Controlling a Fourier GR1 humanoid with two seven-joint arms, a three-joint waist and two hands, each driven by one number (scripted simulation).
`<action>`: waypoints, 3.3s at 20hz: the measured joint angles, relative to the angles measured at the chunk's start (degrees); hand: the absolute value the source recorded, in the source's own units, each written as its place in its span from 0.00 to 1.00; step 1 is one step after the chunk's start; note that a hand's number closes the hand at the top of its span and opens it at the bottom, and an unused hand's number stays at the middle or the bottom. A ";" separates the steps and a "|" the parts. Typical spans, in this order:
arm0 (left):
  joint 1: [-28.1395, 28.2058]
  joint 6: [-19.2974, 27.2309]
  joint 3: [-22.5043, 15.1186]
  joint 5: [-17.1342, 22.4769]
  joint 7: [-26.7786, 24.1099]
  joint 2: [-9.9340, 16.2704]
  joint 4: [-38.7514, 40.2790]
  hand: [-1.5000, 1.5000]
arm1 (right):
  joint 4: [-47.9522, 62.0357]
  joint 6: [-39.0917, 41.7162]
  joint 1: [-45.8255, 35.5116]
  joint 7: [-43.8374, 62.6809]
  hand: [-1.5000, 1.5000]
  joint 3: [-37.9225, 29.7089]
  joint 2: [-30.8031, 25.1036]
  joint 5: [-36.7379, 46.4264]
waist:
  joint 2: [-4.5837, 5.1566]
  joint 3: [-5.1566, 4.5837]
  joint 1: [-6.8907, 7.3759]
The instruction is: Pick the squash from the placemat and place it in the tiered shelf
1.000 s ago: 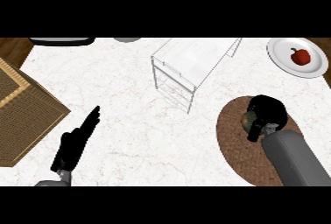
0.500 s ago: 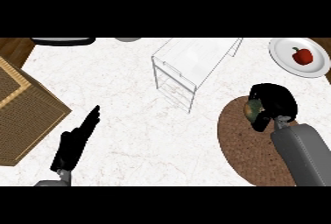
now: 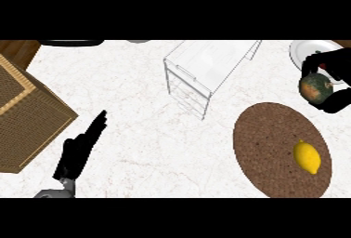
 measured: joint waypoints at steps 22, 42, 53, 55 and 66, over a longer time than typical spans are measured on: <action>-3.32 -0.29 -0.56 -1.19 1.09 -1.58 1.62 0.50 | 36.69 -3.64 -40.67 -1.70 1.00 -10.73 5.43 -4.73 | 0.53 -0.13 1.95; -4.38 -1.60 -1.15 -1.95 0.24 -1.24 1.67 0.50 | 54.31 -10.80 -49.43 -3.45 1.00 -7.11 17.84 2.51 | 1.73 -0.11 4.58; -4.66 -1.68 -0.95 -1.90 -0.24 -1.40 2.19 0.50 | 61.76 3.86 -50.95 4.10 0.00 -25.47 20.90 -16.39 | 1.93 -0.07 4.69; -4.87 -1.66 -0.74 -1.76 -0.10 -1.41 2.04 0.50 | 61.25 2.89 -50.75 4.41 0.00 -28.04 20.45 -18.99 | 1.93 -0.07 4.56; -4.24 -1.14 -1.13 -2.17 -0.55 -2.10 1.93 0.50 | 57.49 -8.76 -47.99 6.89 0.00 -37.86 9.40 -27.94 | 2.37 -0.04 4.28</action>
